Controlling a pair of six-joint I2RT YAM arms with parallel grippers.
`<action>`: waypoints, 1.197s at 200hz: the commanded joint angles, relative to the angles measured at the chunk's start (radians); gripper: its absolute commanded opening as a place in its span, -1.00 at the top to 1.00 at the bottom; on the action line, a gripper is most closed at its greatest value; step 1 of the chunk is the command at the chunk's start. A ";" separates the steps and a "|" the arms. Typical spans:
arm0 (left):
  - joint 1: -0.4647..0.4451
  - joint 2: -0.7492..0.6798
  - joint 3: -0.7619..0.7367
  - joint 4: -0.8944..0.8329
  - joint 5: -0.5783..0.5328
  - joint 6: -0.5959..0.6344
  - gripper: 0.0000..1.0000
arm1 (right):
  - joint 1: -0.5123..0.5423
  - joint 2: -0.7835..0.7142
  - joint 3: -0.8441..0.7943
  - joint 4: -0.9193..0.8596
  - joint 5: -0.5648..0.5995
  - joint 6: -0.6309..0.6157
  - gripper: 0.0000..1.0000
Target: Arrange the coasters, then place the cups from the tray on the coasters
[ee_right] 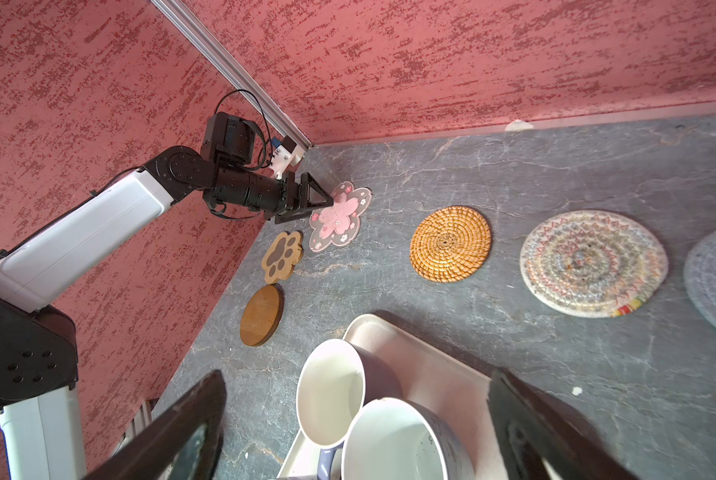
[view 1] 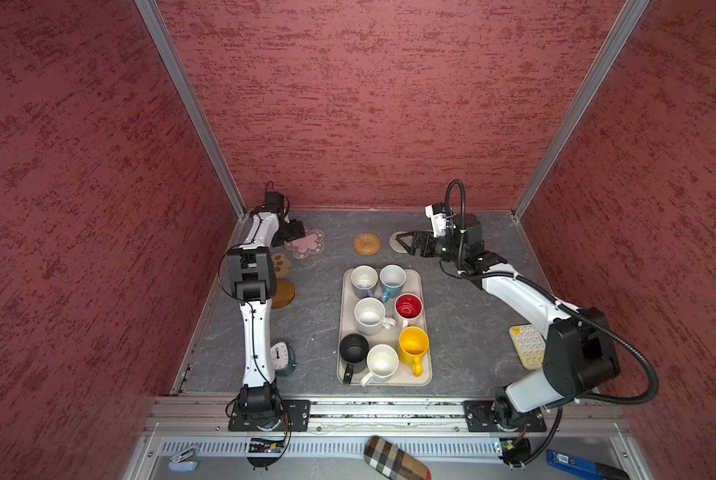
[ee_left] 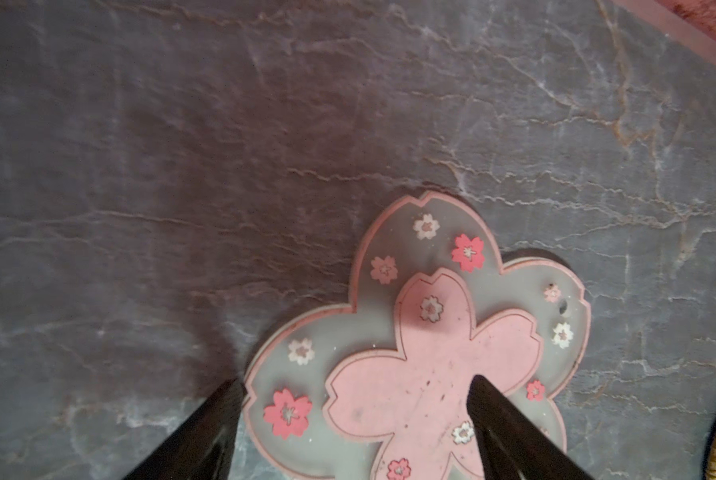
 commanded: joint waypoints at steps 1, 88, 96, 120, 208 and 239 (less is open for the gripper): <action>-0.013 0.025 0.016 -0.024 -0.004 0.009 -0.71 | 0.006 -0.026 -0.006 0.018 0.010 -0.016 -0.98; -0.103 0.035 0.048 -0.048 -0.055 0.051 -0.68 | 0.006 -0.044 -0.029 0.021 0.019 -0.019 -0.98; -0.109 0.033 0.049 -0.049 -0.057 0.052 -0.68 | 0.006 -0.046 -0.032 0.024 0.019 -0.019 -0.98; -0.130 0.032 0.050 -0.057 -0.076 0.065 -0.68 | 0.006 -0.054 -0.043 0.029 0.018 -0.018 -0.98; -0.221 0.055 0.065 -0.106 -0.144 0.089 -0.65 | 0.006 -0.118 -0.077 0.035 0.022 -0.026 -0.98; -0.247 0.053 0.053 -0.128 -0.176 0.093 -0.63 | 0.006 -0.136 -0.086 0.038 0.024 -0.029 -0.98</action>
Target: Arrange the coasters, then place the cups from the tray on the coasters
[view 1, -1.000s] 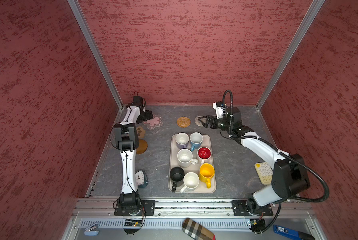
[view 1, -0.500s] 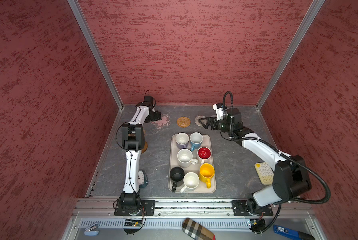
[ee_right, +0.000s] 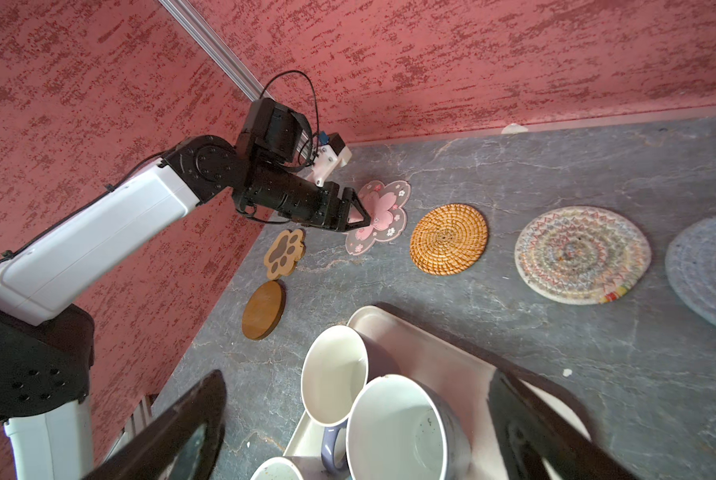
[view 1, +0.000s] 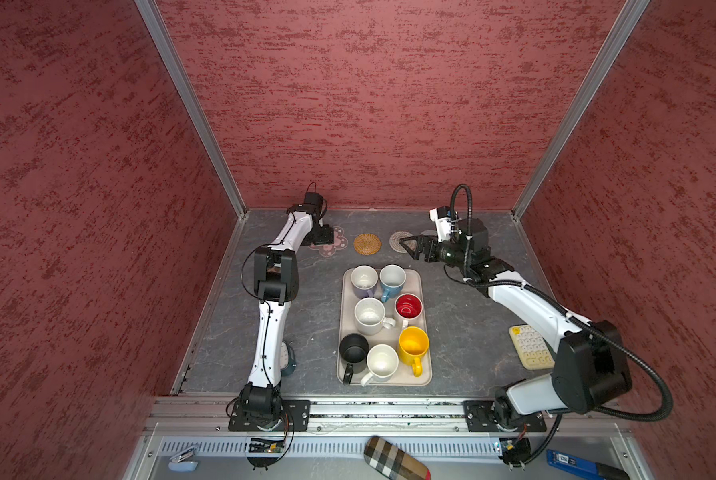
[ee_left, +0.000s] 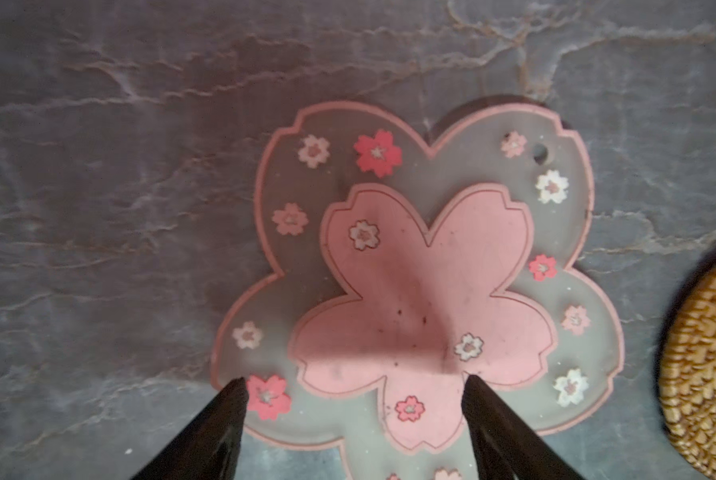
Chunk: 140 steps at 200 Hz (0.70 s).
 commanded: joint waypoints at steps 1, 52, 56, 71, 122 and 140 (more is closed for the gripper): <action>-0.019 0.025 0.000 -0.038 -0.026 0.019 -0.63 | 0.006 -0.040 -0.014 0.032 0.013 -0.020 -0.98; -0.057 -0.034 -0.111 -0.024 -0.066 0.012 -0.62 | 0.006 -0.053 -0.026 0.049 0.003 -0.011 -0.98; -0.059 -0.039 -0.122 -0.021 -0.069 0.009 -0.62 | 0.005 -0.053 -0.026 0.049 0.003 -0.011 -0.98; -0.064 -0.061 -0.169 -0.007 -0.072 0.006 -0.61 | 0.006 -0.054 -0.024 0.053 -0.001 -0.007 -0.98; -0.092 -0.139 -0.333 0.058 -0.073 -0.004 -0.59 | 0.006 -0.064 -0.033 0.064 -0.013 0.006 -0.97; -0.099 -0.172 -0.380 0.085 -0.065 -0.014 -0.60 | 0.005 -0.063 -0.033 0.068 -0.015 0.009 -0.98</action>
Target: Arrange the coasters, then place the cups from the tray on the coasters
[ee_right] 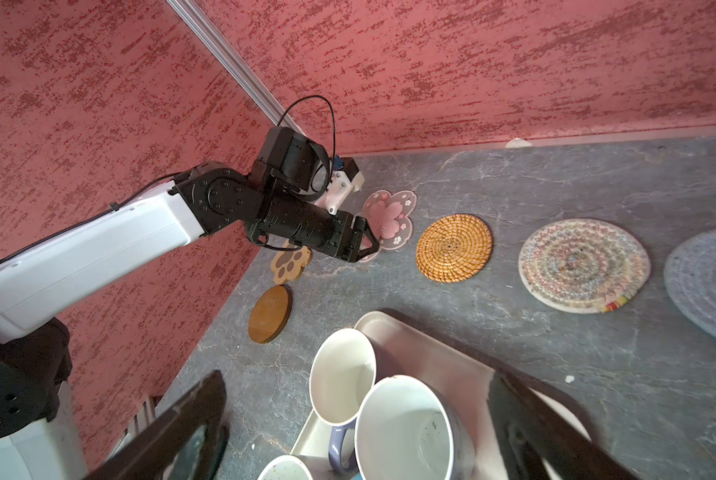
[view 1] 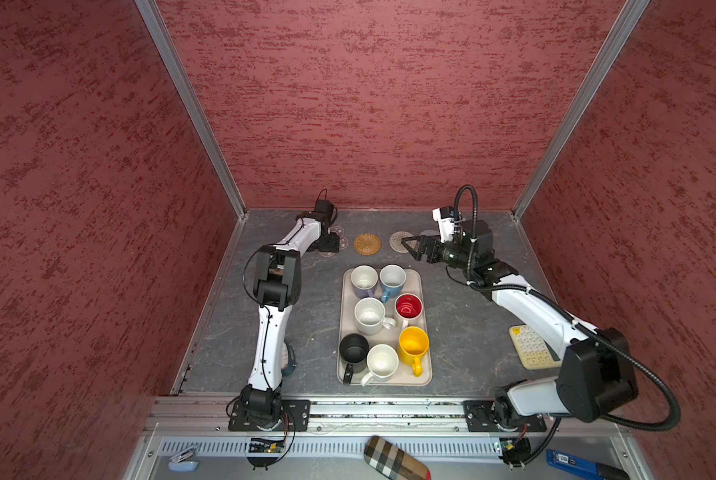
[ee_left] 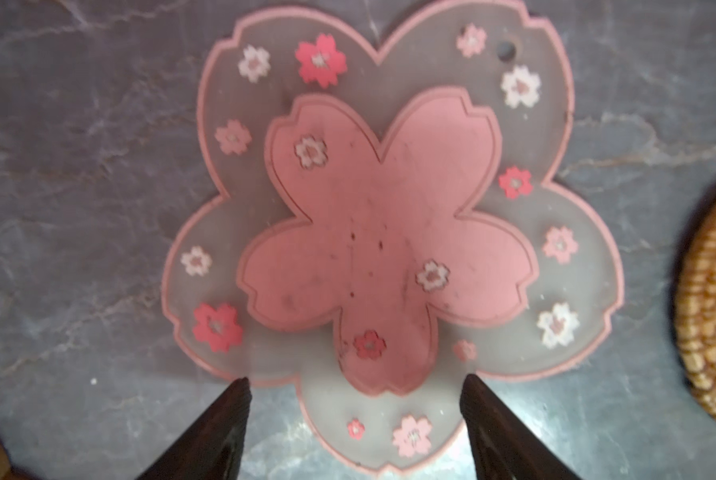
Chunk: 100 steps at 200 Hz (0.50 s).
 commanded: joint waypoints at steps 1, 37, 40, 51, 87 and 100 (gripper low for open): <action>-0.031 -0.017 -0.078 -0.060 0.026 -0.001 -0.59 | 0.005 -0.028 -0.010 0.044 -0.012 0.007 -0.98; -0.017 -0.088 -0.078 -0.038 0.024 -0.010 -0.59 | 0.005 -0.024 -0.008 0.043 -0.016 0.011 -0.98; -0.014 -0.090 -0.069 -0.038 0.027 -0.008 -0.59 | 0.005 -0.023 -0.008 0.044 -0.017 0.011 -0.98; 0.001 -0.101 -0.033 -0.049 0.046 -0.007 -0.60 | 0.005 -0.021 -0.008 0.044 -0.014 0.010 -0.98; 0.071 -0.070 0.097 -0.034 0.188 -0.007 -0.78 | 0.005 0.012 0.008 0.038 -0.009 0.002 -0.98; 0.090 -0.050 0.128 -0.008 0.212 -0.010 -0.80 | 0.005 0.024 0.016 0.034 -0.005 -0.001 -0.98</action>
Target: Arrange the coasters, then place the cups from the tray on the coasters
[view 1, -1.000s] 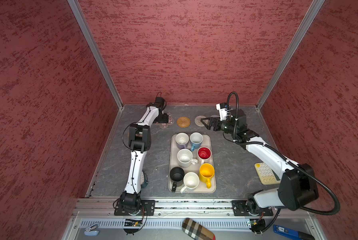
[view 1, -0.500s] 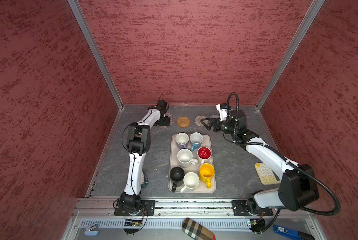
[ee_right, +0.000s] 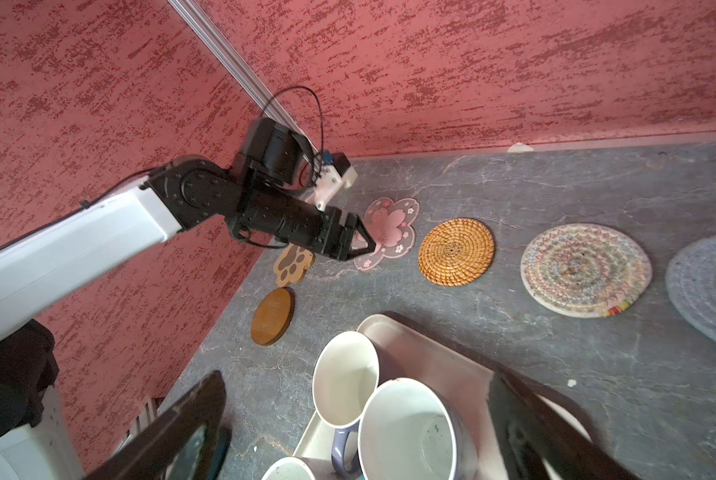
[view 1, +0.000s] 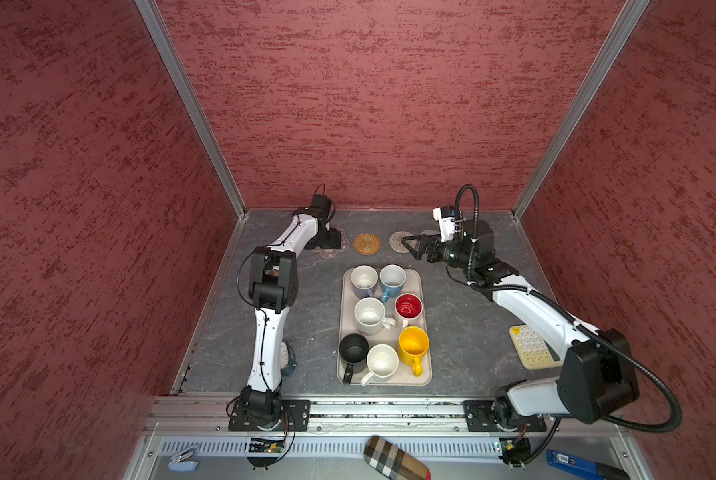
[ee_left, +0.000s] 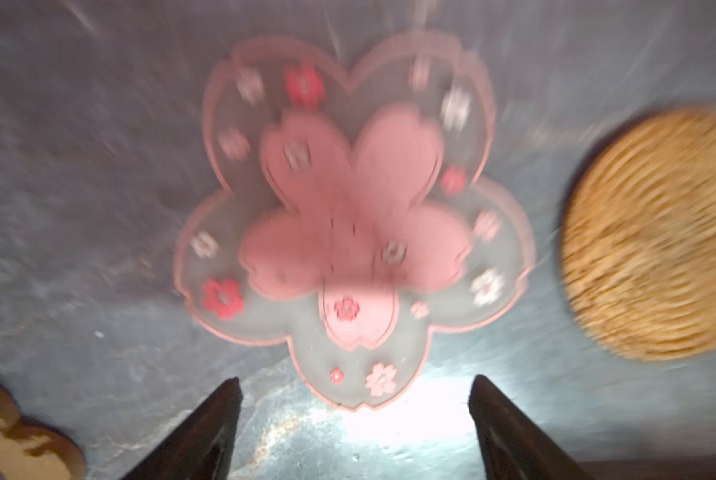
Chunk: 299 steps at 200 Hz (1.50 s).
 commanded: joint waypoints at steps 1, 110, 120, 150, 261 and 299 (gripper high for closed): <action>0.051 0.004 0.060 0.043 0.093 0.001 -0.80 | 0.005 0.024 0.016 0.030 -0.005 -0.004 -0.98; 0.099 0.272 0.369 0.034 0.223 -0.053 -0.77 | 0.005 0.093 0.051 0.024 -0.007 -0.009 -0.98; 0.103 0.281 0.370 0.037 0.234 -0.057 -0.76 | 0.005 0.094 0.051 0.024 -0.006 -0.010 -0.98; 0.100 0.298 0.380 0.022 0.259 -0.065 -0.74 | 0.005 0.093 0.049 0.025 -0.005 -0.011 -0.98; 0.050 0.255 0.270 -0.061 0.161 -0.051 -0.58 | 0.006 0.007 0.007 0.029 -0.009 0.006 -0.98; 0.042 0.160 0.150 0.009 0.124 -0.054 -0.62 | 0.005 -0.016 -0.008 0.032 -0.011 0.013 -0.98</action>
